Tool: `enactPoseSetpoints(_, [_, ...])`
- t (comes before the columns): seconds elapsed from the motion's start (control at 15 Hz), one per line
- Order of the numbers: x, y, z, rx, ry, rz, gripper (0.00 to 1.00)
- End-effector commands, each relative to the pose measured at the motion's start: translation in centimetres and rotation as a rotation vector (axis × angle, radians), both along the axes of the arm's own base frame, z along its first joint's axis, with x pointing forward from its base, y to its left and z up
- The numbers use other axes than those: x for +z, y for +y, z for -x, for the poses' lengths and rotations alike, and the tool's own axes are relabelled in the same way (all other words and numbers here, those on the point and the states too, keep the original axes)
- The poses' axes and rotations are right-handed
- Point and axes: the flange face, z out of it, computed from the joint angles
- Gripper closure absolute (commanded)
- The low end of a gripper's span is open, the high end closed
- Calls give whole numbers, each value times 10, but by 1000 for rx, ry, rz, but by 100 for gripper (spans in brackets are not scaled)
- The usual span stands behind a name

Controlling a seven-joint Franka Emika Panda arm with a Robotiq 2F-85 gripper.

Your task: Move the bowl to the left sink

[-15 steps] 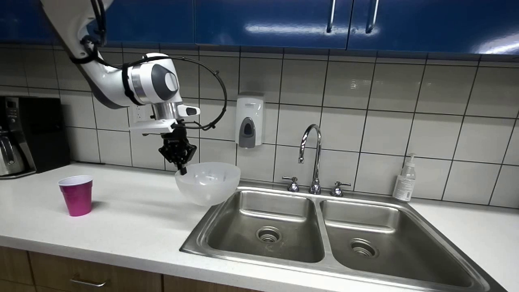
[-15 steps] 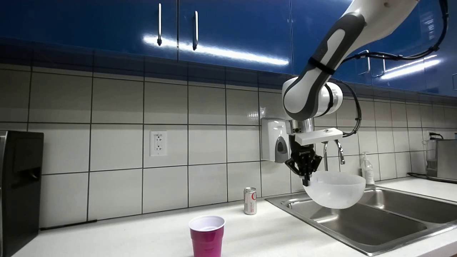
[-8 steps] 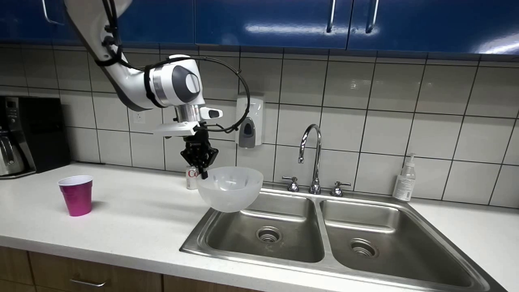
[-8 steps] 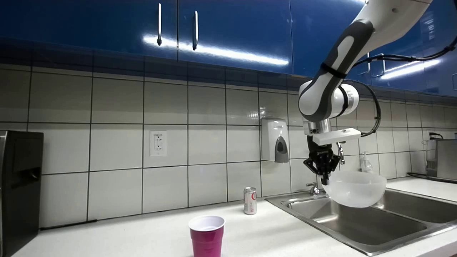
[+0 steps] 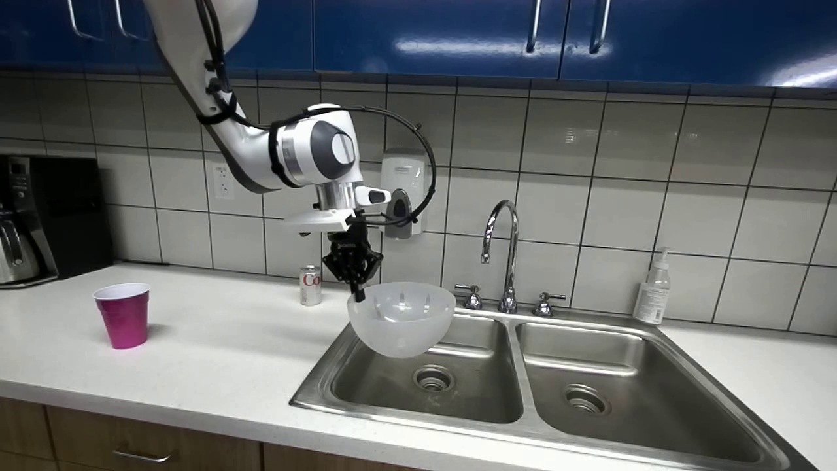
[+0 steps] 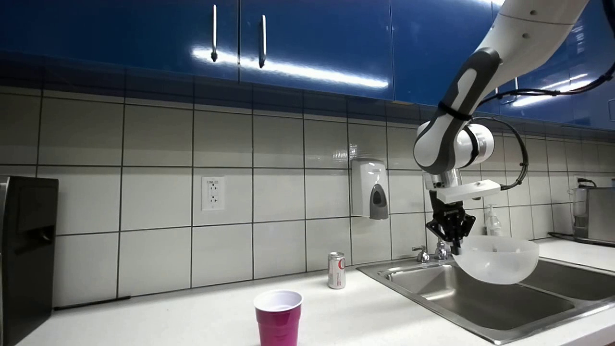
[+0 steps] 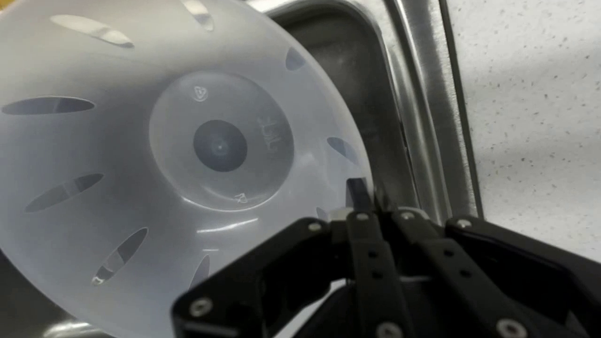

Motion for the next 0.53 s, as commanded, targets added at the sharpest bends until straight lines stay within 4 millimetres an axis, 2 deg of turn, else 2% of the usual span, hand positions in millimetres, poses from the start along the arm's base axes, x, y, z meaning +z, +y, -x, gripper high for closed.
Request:
enactPoseSetpoints(0.0, [-13,-23,-28,-9,7,1,99])
enactPoseSetpoints(0.47, [-48,-52,-73,-51,16,25,99])
